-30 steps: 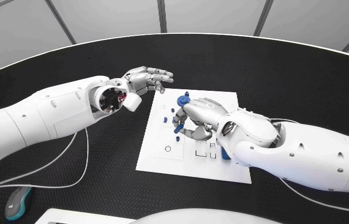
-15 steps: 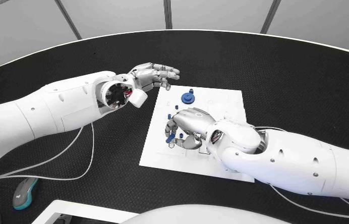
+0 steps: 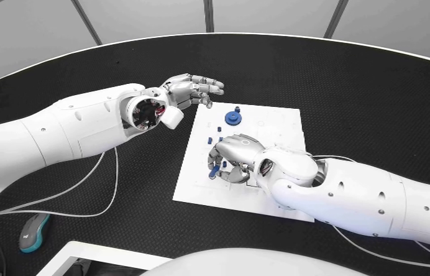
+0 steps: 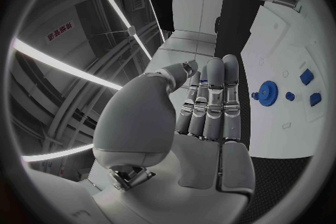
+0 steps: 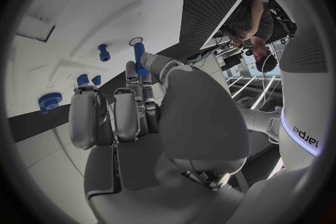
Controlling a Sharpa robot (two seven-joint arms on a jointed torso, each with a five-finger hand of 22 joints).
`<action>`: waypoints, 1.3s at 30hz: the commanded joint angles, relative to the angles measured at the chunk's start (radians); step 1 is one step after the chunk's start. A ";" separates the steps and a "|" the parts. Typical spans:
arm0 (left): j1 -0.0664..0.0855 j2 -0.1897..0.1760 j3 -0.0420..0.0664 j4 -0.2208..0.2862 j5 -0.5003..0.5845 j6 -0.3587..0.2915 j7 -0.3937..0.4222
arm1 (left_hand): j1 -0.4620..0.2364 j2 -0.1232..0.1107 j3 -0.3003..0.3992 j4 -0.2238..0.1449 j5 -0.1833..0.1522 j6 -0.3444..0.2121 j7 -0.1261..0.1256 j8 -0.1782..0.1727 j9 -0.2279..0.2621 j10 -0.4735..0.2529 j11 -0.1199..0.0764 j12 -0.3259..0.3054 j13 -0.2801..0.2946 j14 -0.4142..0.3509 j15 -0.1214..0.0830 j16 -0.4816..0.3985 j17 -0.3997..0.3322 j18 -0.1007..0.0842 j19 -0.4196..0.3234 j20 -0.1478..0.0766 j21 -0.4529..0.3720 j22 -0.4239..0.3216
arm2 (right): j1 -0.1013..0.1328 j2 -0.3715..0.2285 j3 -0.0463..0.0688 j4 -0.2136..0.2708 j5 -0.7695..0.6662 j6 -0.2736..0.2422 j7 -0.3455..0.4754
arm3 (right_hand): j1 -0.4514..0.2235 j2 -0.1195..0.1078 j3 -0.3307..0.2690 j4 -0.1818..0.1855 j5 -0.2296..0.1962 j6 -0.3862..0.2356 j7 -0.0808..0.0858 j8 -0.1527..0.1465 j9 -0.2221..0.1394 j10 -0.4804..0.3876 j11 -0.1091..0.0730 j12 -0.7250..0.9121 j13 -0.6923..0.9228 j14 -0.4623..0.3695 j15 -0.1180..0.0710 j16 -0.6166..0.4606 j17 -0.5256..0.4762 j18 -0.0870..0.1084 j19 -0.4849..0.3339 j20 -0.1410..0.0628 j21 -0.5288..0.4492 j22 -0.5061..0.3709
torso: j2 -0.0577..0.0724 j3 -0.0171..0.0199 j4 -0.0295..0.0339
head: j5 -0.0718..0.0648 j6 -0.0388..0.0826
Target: Assemble the parts on the task board
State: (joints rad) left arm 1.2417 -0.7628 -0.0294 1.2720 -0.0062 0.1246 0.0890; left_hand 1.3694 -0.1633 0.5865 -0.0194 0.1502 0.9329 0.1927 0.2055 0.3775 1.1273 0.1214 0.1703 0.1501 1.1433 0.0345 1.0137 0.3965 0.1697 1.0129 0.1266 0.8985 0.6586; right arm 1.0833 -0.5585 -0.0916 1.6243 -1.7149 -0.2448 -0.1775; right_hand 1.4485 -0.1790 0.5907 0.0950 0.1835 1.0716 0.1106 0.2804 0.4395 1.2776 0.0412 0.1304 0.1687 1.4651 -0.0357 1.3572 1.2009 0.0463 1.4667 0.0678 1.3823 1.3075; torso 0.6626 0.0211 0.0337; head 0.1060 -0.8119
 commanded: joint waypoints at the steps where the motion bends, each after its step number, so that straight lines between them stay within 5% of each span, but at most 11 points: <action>1: 0.000 0.000 0.000 0.000 0.000 0.000 0.000 | 0.000 0.007 -0.006 0.000 -0.001 -0.002 0.005 -0.003 -0.001 -0.004 -0.001 0.005 0.000 -0.007 0.003 -0.004 -0.001 0.015 -0.005 -0.002 -0.005 -0.002 | 0.000 0.002 0.000 -0.007 0.000 0.005 -0.003 | -0.005 0.003 0.001 -0.004 0.006 0.001 0.005 0.001 0.002 0.006 0.002 0.004 0.002 0.037 0.000 0.003 0.001 -0.011 0.062 -0.006 -0.004 0.211 | 0.000 -0.0007 0.0003 | 0.002 -0.004; 30: 0.000 0.002 0.000 -0.003 0.000 0.000 -0.002 | 0.000 0.007 -0.008 0.001 -0.001 -0.002 0.005 -0.003 -0.001 -0.005 -0.001 0.006 0.000 -0.008 0.003 -0.004 -0.002 0.015 -0.005 -0.002 -0.006 -0.002 | -0.013 0.036 -0.014 -0.031 -0.045 0.042 -0.005 | -0.008 0.001 0.002 -0.012 0.006 -0.003 0.008 0.000 0.005 0.003 0.005 0.000 0.005 0.037 0.002 0.004 0.003 -0.011 0.061 -0.004 -0.006 0.211 | -0.001 -0.0009 -0.0009 | 0.007 -0.009; 36: 0.000 0.003 0.000 -0.005 0.000 0.000 -0.002 | 0.000 0.007 -0.008 0.001 -0.001 -0.002 0.005 -0.003 -0.001 -0.005 -0.001 0.006 0.000 -0.008 0.003 -0.004 -0.002 0.015 -0.005 -0.002 -0.006 -0.002 | -0.013 0.040 -0.015 -0.036 -0.047 0.054 0.002 | -0.066 -0.036 -0.008 -0.003 0.014 -0.094 0.038 -0.057 -0.011 -0.097 0.043 -0.062 -0.011 0.031 0.034 -0.003 -0.013 -0.004 0.046 0.018 -0.057 0.200 | -0.001 -0.0009 -0.0015 | 0.005 -0.008; 39: 0.000 0.004 0.000 -0.006 0.000 0.001 -0.002 | 0.000 0.007 -0.008 0.001 -0.001 -0.002 0.005 -0.003 -0.001 -0.005 -0.001 0.006 0.000 -0.008 0.003 -0.004 -0.002 0.015 -0.005 -0.002 -0.006 -0.002 | -0.013 0.039 -0.016 -0.038 -0.047 0.046 0.004 | -0.093 -0.063 -0.017 0.003 0.014 -0.138 0.060 -0.090 -0.024 -0.199 0.068 -0.069 -0.036 0.014 0.055 -0.025 -0.050 0.016 0.016 0.035 -0.175 0.168 | -0.002 -0.0003 -0.0015 | 0.006 -0.007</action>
State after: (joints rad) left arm 1.2417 -0.7590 -0.0294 1.2667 -0.0062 0.1252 0.0868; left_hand 1.3694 -0.1633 0.5865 -0.0194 0.1502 0.9329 0.1927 0.2055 0.3775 1.1274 0.1213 0.1703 0.1501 1.1433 0.0345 1.0137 0.3955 0.1697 1.0130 0.1266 0.8985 0.6575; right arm 1.0701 -0.5194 -0.1074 1.5868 -1.7617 -0.1948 -0.1742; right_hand 1.3661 -0.2261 0.5777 0.0974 0.1965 0.9492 0.1642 0.2028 0.4197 1.1088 0.0971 0.0616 0.1380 1.4665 0.0111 1.3386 1.1616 0.0463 1.4669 0.0941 1.2471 1.3074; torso 0.6616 0.0200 0.0325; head 0.1124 -0.8199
